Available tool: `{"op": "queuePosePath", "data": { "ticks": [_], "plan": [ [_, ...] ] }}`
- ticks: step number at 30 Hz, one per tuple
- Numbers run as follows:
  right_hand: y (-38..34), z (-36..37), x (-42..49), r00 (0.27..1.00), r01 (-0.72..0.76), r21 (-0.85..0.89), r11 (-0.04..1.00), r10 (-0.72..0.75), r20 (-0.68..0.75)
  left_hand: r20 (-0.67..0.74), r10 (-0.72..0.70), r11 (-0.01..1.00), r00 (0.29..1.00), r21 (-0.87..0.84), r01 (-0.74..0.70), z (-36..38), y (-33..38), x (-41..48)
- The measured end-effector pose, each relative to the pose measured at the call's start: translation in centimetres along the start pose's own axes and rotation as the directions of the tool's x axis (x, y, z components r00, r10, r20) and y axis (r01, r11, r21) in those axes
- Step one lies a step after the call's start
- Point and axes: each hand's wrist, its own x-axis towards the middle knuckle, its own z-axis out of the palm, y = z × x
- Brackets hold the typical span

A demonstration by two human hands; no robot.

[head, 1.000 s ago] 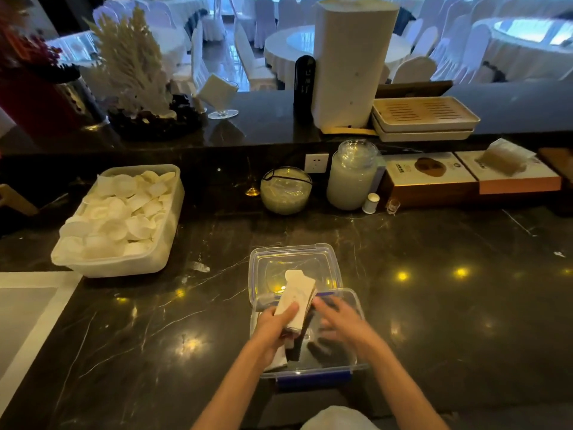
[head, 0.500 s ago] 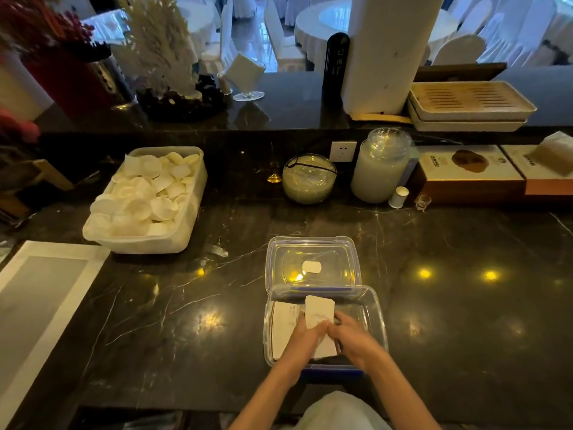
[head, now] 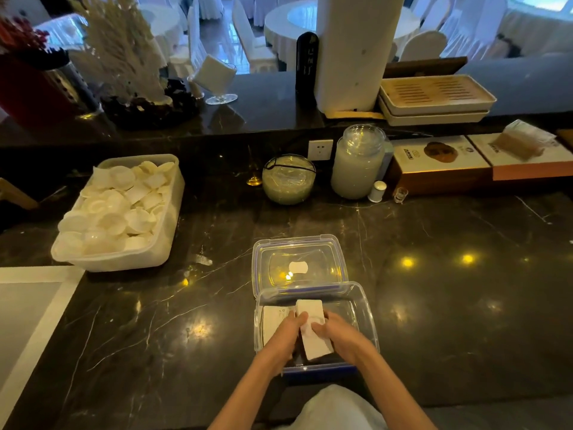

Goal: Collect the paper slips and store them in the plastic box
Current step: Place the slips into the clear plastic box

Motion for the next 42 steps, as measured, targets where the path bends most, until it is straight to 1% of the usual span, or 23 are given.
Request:
{"op": "queuePosePath", "data": {
  "ticks": [1,2,3,4,5,6,7,8,10,12,15,18,20,23,24,25,28,30,32,35,37,40,42],
  "plan": [
    [0.3,0.1,0.3,1.000,-0.009,-0.018,1.000,0.010,0.002,-0.066,0.039,0.995,0.997,0.089,-0.033,-0.6,-0.1,0.1],
    [0.6,0.4,0.5,1.000,-0.019,-0.035,0.999,0.019,0.003,-0.168,0.114,0.979,0.979,0.184,-0.082,-1.3,-0.4,0.3],
    [0.8,0.8,0.6,1.000,-0.028,-0.040,0.999,0.028,-0.002,-0.269,0.202,0.958,0.942,0.254,-0.133,-1.9,-0.5,0.2],
    [1.0,1.3,0.7,0.999,-0.041,-0.040,0.998,0.040,-0.013,-0.365,0.305,0.918,0.879,0.359,-0.169,-2.5,-0.7,0.0],
    [1.1,1.8,0.8,0.998,-0.050,-0.042,0.998,0.049,-0.028,-0.437,0.414,0.855,0.799,0.489,-0.175,-3.1,-0.8,-0.2],
    [1.2,2.1,1.0,0.997,-0.061,-0.051,0.997,0.058,-0.047,-0.461,0.496,0.774,0.736,0.619,-0.134,-3.6,-1.1,-0.1],
    [1.3,2.4,1.2,0.996,-0.068,-0.067,0.995,0.063,-0.068,-0.466,0.534,0.715,0.705,0.694,-0.083,-3.9,-1.4,0.0],
    [1.4,2.7,1.5,0.994,-0.070,-0.088,0.994,0.062,-0.085,-0.469,0.518,0.699,0.715,0.714,-0.038,-4.2,-1.7,0.1],
    [1.4,3.2,1.9,0.987,-0.082,-0.144,0.986,0.060,-0.149,-0.478,0.422,0.742,0.770,0.670,0.009,-4.2,-2.2,0.3],
    [1.4,3.6,2.1,0.966,-0.108,-0.208,0.972,0.054,-0.251,-0.482,0.378,0.758,0.791,0.651,0.035,-3.8,-2.7,0.3],
    [1.4,3.9,1.9,0.938,-0.144,-0.257,0.956,0.049,-0.343,-0.497,0.454,0.694,0.740,0.718,0.056,-2.9,-3.3,0.0],
    [1.6,3.7,2.0,0.945,-0.123,-0.220,0.968,0.046,-0.324,-0.430,0.547,0.647,0.718,0.761,-0.036,-1.7,-3.3,-0.5],
    [1.7,3.6,2.0,0.946,-0.113,-0.194,0.974,0.046,-0.320,-0.405,0.567,0.609,0.717,0.793,-0.034,-1.1,-2.8,-0.7],
    [1.7,3.4,2.0,0.946,-0.105,-0.175,0.979,0.043,-0.322,-0.364,0.623,0.526,0.692,0.850,-0.027,-0.6,-1.7,-0.7],
    [1.6,3.3,2.0,0.947,-0.108,-0.173,0.979,0.048,-0.319,-0.355,0.609,0.524,0.710,0.851,-0.024,-0.3,-1.4,-0.7],
    [1.5,3.3,1.9,0.948,-0.111,-0.175,0.978,0.052,-0.313,-0.351,0.564,0.547,0.747,0.837,-0.020,0.0,-1.2,-0.5],
    [1.3,3.1,1.9,0.961,-0.098,-0.196,0.976,0.041,-0.274,-0.333,0.327,0.729,0.885,0.684,-0.012,1.2,-0.8,0.1],
    [1.2,2.9,1.9,0.966,-0.079,-0.181,0.980,0.031,-0.256,-0.268,0.225,0.769,0.937,0.639,-0.002,1.9,-1.1,0.6],
    [0.9,2.7,1.9,0.968,-0.080,-0.156,0.985,0.039,-0.247,-0.231,0.200,0.804,0.952,0.594,-0.024,2.3,-1.4,1.0],
    [0.9,2.5,1.9,0.971,-0.097,-0.063,0.993,0.081,-0.224,-0.215,0.172,0.884,0.961,0.465,-0.054,2.4,-1.8,1.3],
    [0.9,2.5,2.1,0.967,-0.118,-0.039,0.992,0.106,-0.230,-0.207,0.096,0.923,0.974,0.385,-0.010,2.2,-1.8,1.6],
    [0.7,2.6,2.2,0.964,-0.158,-0.070,0.985,0.139,-0.227,-0.183,-0.050,0.968,0.982,0.234,0.093,1.8,-1.7,1.9],
    [0.8,2.6,2.4,0.970,-0.152,-0.028,0.988,0.143,-0.194,-0.155,-0.091,0.976,0.984,0.184,0.119,1.6,-1.4,1.9]
  ]
}}
